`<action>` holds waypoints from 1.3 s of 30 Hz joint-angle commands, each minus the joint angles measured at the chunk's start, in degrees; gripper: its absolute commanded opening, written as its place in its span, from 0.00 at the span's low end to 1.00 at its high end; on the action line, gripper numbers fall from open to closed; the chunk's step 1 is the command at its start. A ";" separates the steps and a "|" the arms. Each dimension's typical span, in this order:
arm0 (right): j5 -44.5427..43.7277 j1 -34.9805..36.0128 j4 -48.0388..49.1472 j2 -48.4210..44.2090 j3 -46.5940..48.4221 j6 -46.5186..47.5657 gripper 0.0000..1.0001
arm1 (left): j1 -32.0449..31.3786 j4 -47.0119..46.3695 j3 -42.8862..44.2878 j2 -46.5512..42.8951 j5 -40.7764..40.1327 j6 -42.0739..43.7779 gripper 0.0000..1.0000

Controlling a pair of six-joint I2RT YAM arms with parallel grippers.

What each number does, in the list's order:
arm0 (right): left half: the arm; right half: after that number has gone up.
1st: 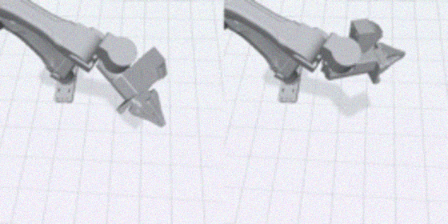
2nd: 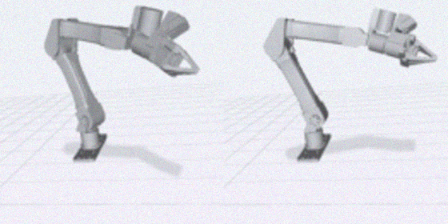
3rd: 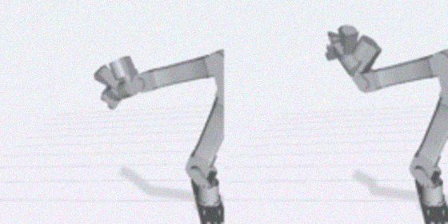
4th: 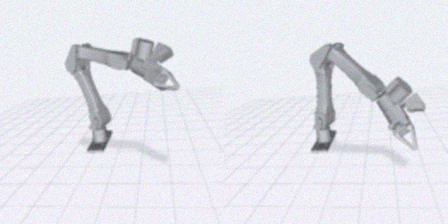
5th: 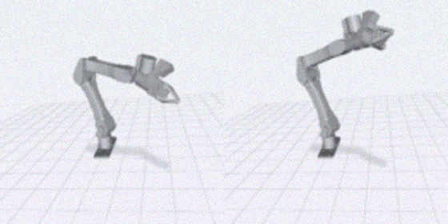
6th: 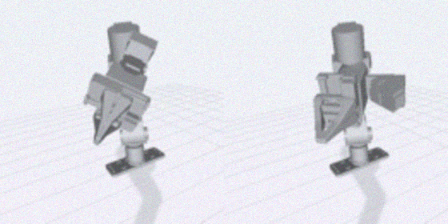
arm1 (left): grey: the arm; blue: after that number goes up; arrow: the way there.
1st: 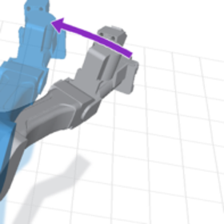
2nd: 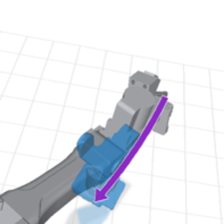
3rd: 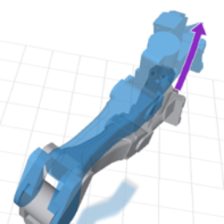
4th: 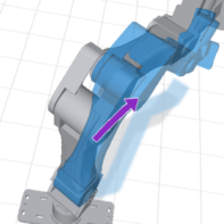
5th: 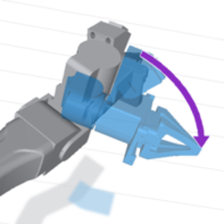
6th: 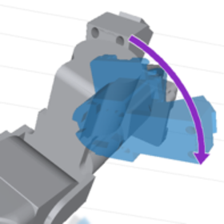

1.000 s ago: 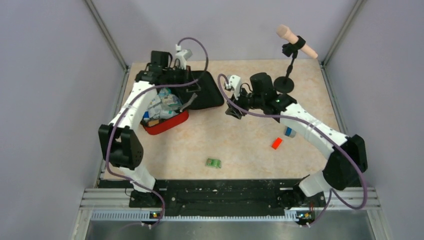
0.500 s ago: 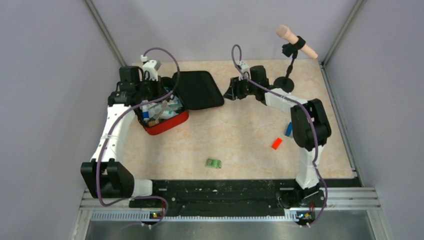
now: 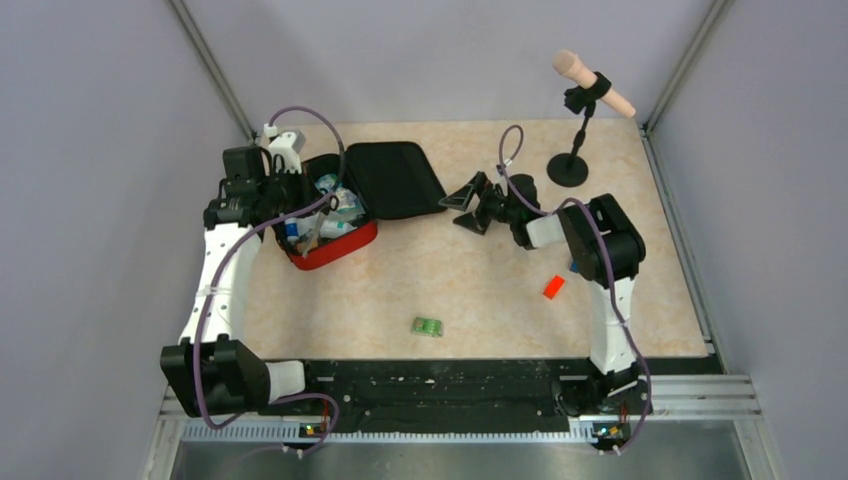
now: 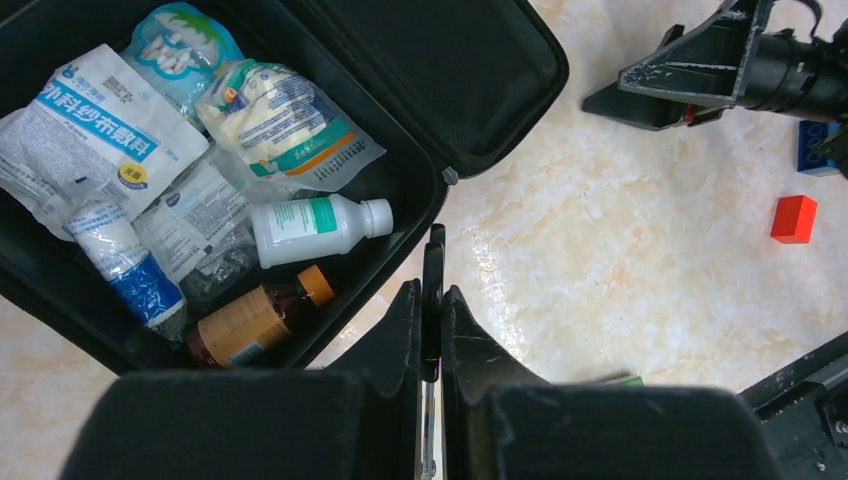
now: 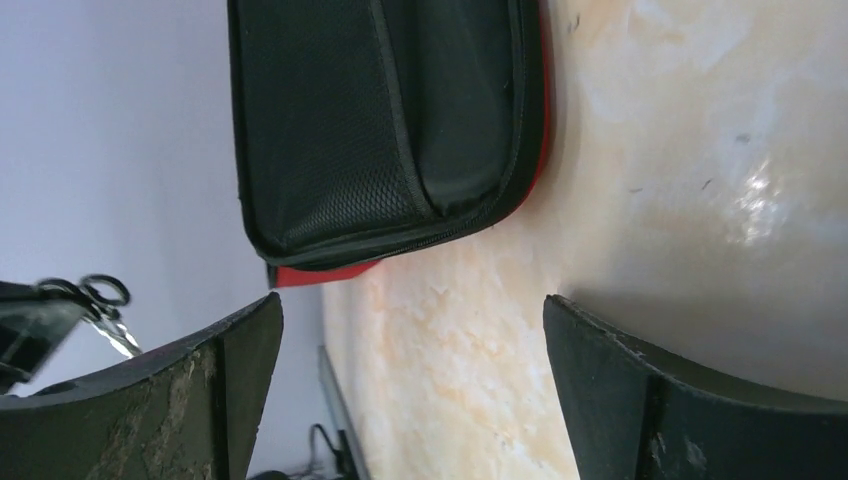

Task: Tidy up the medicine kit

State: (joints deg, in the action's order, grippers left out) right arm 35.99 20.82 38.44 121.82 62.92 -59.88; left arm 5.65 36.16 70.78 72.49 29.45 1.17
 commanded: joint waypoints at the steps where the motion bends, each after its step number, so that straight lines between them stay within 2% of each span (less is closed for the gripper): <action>1: -4.82 2.82 17.55 2.68 -1.47 -17.33 0.99 | 0.58 -1.02 0.53 0.25 3.08 -1.02 0.00; 6: -9.27 5.99 28.42 7.93 -1.90 -27.97 0.99 | 0.98 -0.53 1.70 1.85 5.18 -4.57 0.00; 14: -10.39 6.61 31.15 13.62 0.78 -32.55 0.99 | 1.51 -1.02 1.72 1.72 6.59 -5.99 0.00; 17: -11.22 6.51 37.51 15.04 1.41 -31.27 0.99 | 1.56 -1.39 1.70 1.82 6.80 -6.73 0.00; 19: -11.71 6.31 38.20 16.21 2.77 -32.35 0.99 | 1.54 -1.50 1.72 1.93 6.87 -7.28 0.00; 23: -10.22 6.02 36.13 18.59 6.17 -33.32 0.99 | 1.70 -1.41 1.58 1.13 6.48 -7.68 0.00; 29: -12.03 5.75 29.49 17.95 8.24 -28.21 0.99 | 1.84 0.76 2.35 -0.64 5.46 -6.94 0.00; 32: -15.24 5.59 22.13 16.50 10.76 -23.98 0.99 | 1.82 2.13 2.98 -0.85 4.90 -6.99 0.00; 39: -16.59 5.58 10.62 17.84 18.47 -19.22 0.99 | 1.90 4.95 3.64 -0.89 3.14 -5.75 0.00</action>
State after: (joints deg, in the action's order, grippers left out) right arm 22.87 26.87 58.19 138.56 77.23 -84.95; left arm 7.14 39.86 72.01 73.12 33.45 -5.78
